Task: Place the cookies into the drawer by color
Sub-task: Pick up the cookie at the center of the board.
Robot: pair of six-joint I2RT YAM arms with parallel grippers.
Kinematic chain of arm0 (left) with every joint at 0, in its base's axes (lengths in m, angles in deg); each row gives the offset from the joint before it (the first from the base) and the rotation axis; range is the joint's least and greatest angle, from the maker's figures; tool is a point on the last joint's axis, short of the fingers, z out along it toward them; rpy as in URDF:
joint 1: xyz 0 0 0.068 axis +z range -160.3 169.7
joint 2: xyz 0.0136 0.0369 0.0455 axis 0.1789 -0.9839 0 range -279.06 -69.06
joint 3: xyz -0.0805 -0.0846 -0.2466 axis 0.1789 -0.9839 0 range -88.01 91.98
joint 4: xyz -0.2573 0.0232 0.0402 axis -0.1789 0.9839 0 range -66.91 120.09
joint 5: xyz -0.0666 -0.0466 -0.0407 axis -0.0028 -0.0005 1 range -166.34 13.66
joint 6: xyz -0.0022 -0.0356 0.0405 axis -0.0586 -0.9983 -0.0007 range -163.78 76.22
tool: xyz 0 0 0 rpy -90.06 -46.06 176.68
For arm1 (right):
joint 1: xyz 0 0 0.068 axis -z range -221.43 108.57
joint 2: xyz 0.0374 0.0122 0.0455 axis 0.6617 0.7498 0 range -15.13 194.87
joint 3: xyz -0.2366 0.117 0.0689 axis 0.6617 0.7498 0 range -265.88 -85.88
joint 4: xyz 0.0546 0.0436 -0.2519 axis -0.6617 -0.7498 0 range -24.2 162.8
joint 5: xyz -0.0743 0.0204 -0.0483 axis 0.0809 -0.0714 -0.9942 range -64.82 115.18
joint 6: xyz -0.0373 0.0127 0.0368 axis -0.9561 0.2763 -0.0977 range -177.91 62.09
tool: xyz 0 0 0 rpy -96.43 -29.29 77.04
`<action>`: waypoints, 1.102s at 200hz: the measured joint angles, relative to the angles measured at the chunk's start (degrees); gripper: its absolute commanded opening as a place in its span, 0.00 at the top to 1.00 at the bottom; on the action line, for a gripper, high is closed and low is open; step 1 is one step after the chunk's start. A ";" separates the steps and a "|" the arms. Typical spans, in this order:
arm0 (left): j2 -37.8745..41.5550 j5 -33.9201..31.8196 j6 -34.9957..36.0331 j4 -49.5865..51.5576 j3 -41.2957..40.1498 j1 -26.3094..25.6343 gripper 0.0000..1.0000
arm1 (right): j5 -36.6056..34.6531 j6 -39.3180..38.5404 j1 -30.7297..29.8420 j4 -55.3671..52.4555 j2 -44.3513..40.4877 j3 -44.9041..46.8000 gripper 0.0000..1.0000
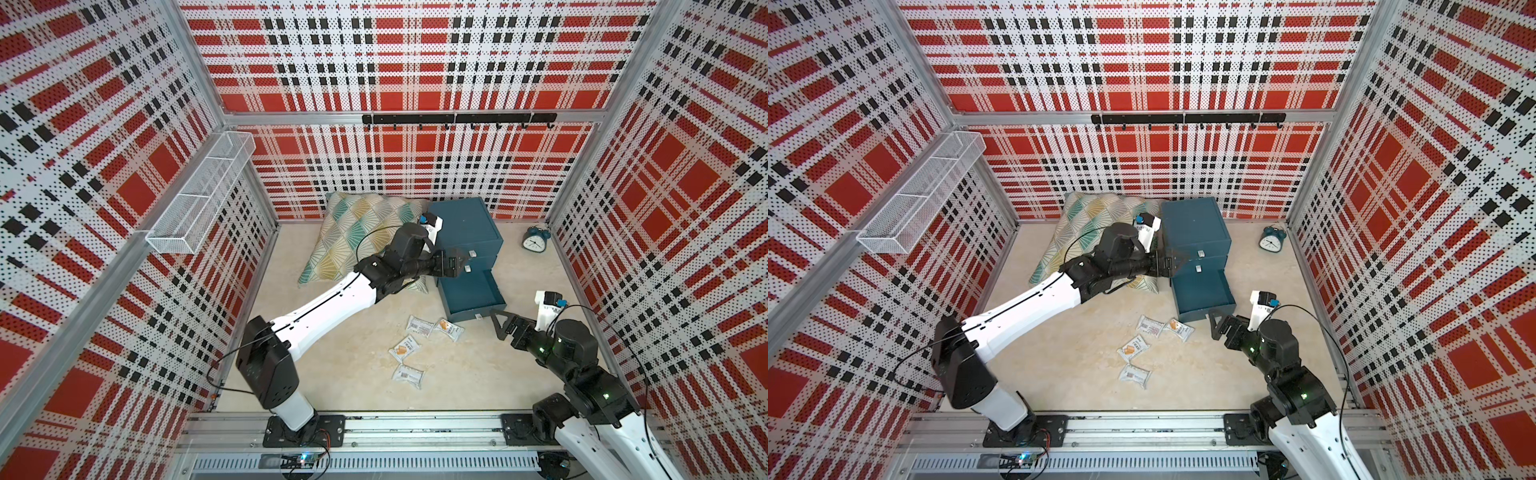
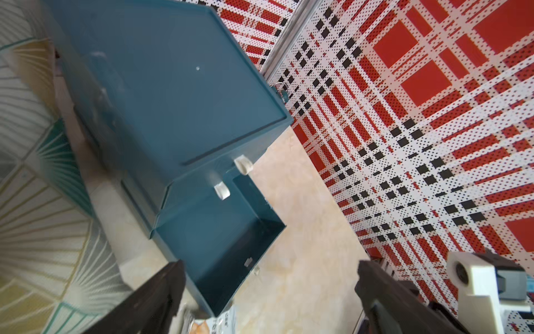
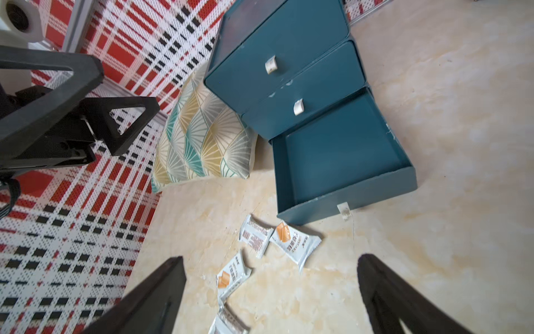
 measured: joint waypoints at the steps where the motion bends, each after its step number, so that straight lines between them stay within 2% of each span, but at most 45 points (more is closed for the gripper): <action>1: 0.42 -0.09 -0.07 -0.04 -0.46 -0.11 0.01 | 0.11 -0.02 0.00 -0.07 0.00 -0.04 0.00; 57: 16.68 -8.66 -4.48 -4.72 -22.64 -7.28 0.00 | 10.67 -2.73 0.00 -1.86 -0.07 0.24 0.00; 103: 21.97 -16.06 -10.14 -5.01 -36.22 -12.72 0.04 | 19.21 -3.98 -0.02 2.19 0.13 4.92 0.02; 147: 23.54 -19.12 -14.45 -4.90 -41.46 -15.28 0.19 | 22.84 -4.79 -0.50 6.38 1.84 9.62 0.06; 220: 19.80 -22.25 -20.17 0.22 -44.04 -19.82 0.31 | 23.28 -4.39 -3.04 11.50 0.24 16.96 0.20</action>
